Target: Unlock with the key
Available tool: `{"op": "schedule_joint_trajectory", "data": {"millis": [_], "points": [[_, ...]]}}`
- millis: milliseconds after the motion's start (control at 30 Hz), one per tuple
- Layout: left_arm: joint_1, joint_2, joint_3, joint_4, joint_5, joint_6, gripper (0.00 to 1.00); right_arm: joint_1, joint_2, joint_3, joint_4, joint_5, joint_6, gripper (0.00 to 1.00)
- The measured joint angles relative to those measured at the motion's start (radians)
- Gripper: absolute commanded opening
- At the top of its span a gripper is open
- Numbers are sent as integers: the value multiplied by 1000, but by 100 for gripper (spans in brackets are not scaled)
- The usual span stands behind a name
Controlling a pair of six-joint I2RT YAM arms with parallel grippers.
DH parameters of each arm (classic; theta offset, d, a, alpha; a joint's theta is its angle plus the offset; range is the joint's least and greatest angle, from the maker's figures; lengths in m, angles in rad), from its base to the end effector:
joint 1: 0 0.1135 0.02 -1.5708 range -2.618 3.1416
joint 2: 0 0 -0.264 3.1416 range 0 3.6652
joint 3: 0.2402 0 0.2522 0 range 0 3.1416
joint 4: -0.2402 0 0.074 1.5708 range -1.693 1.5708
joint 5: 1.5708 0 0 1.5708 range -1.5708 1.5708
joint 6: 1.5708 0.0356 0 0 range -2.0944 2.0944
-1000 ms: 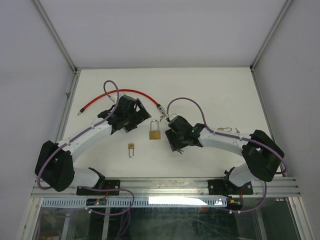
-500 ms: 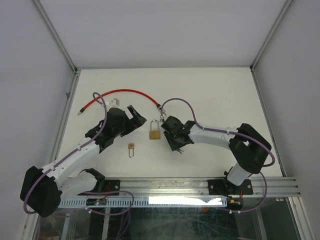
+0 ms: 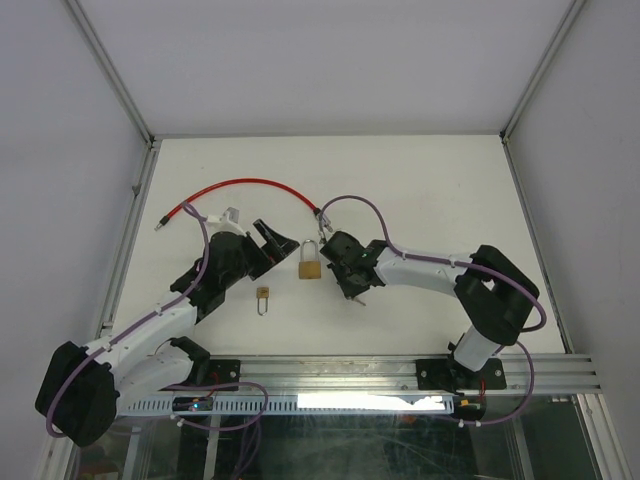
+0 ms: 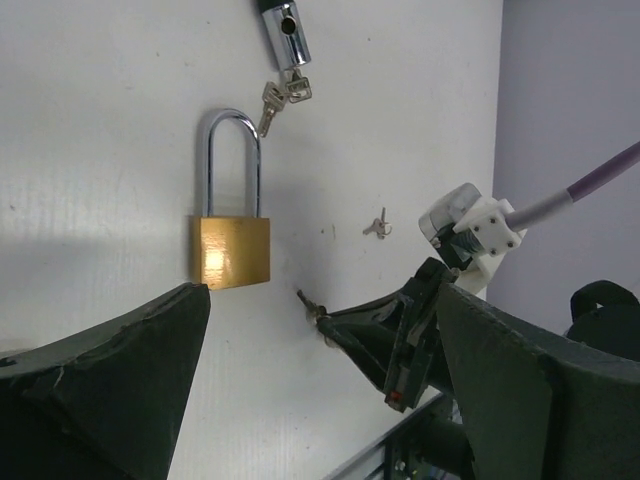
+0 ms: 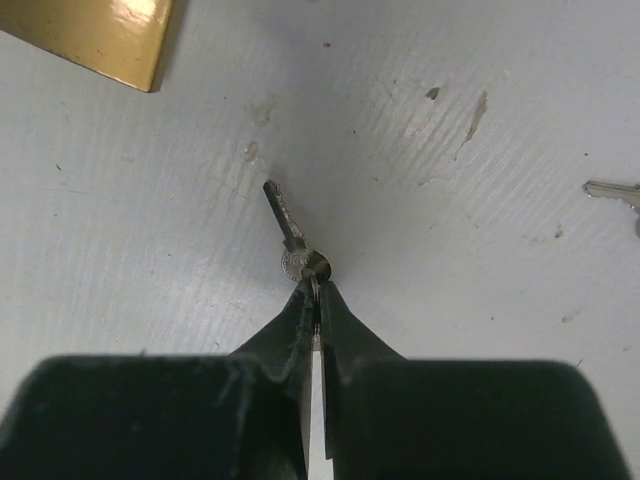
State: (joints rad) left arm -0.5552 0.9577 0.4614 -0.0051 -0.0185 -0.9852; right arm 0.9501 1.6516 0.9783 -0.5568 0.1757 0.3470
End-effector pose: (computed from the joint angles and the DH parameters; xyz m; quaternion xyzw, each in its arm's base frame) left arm 0.1773 -0.1092 0.2129 -0.1882 0.8396 -0.3491 0.3713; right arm 0.1834 0.2458 0.1680 -0.2774 0.9418 0.0331 0.1868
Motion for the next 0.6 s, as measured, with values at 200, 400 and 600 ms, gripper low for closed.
{"op": "schedule_joint_trajectory", "data": {"millis": [200, 400, 600], "points": [[0, 43, -26, 109, 84, -86, 99, 0, -17, -13, 34, -1, -36, 0], [0, 84, -36, 174, 152, -149, 99, 0, -97, -44, 103, -11, -47, 0], [0, 113, -53, 229, 187, -184, 96, 0, -164, -78, 204, -33, -28, 0]]}}
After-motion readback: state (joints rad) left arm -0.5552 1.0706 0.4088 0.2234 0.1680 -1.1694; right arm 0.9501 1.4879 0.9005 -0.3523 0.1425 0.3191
